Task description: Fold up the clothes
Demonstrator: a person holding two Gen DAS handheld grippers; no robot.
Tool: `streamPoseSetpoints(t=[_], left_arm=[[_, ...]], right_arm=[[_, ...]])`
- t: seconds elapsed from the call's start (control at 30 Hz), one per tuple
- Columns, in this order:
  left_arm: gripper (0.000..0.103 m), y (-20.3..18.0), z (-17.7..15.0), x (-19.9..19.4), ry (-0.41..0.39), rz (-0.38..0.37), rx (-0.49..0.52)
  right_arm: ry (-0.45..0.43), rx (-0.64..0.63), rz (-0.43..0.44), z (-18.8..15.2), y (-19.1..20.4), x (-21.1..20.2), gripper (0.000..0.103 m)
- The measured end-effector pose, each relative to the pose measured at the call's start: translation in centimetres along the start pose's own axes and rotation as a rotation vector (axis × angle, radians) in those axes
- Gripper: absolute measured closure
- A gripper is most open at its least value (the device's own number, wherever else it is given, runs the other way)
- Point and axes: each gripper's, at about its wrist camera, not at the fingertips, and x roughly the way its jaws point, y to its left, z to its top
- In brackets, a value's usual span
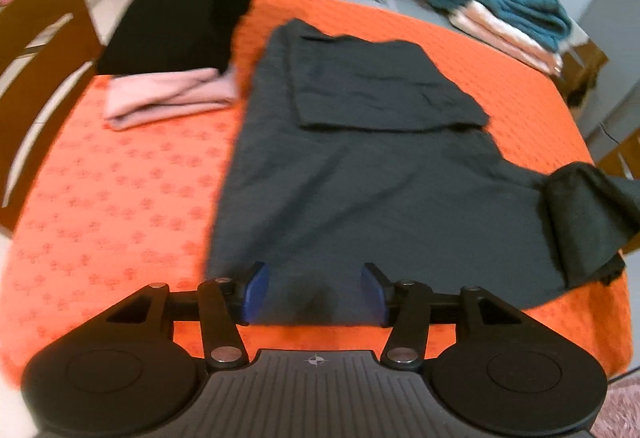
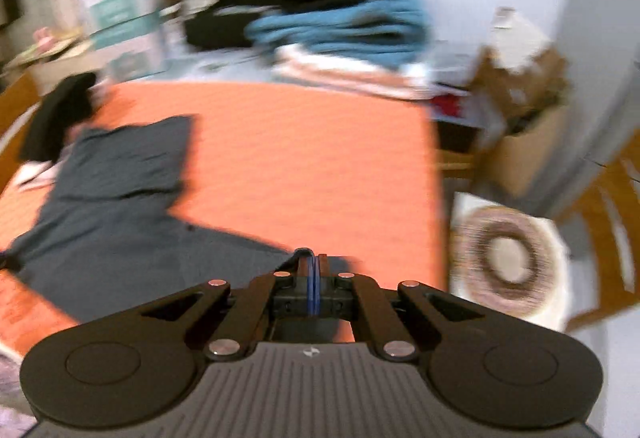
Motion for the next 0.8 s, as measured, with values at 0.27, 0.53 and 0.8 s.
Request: streamPoseSetpoints(t=[0.27,0.53,0.8], left_arm=[[0.042,-4.3,1.1,0.5,0.037,-0.065,0.027],[0.039,-10.2,2.5,0.5,0.037,-0.128,0.095],[0.038,-12.3,3.4,0.2,0.033,-0.112,0.128]], right_arm=[[0.002,0.116,-0.234,-1.3,-10.9,-1.4,0.101],[0.004,0.141,-0.457,-2.4,-19.0,-2.8,0.102],[0.058,0.101,-0.625,-3.2,-23.2,-3.0,0.1]])
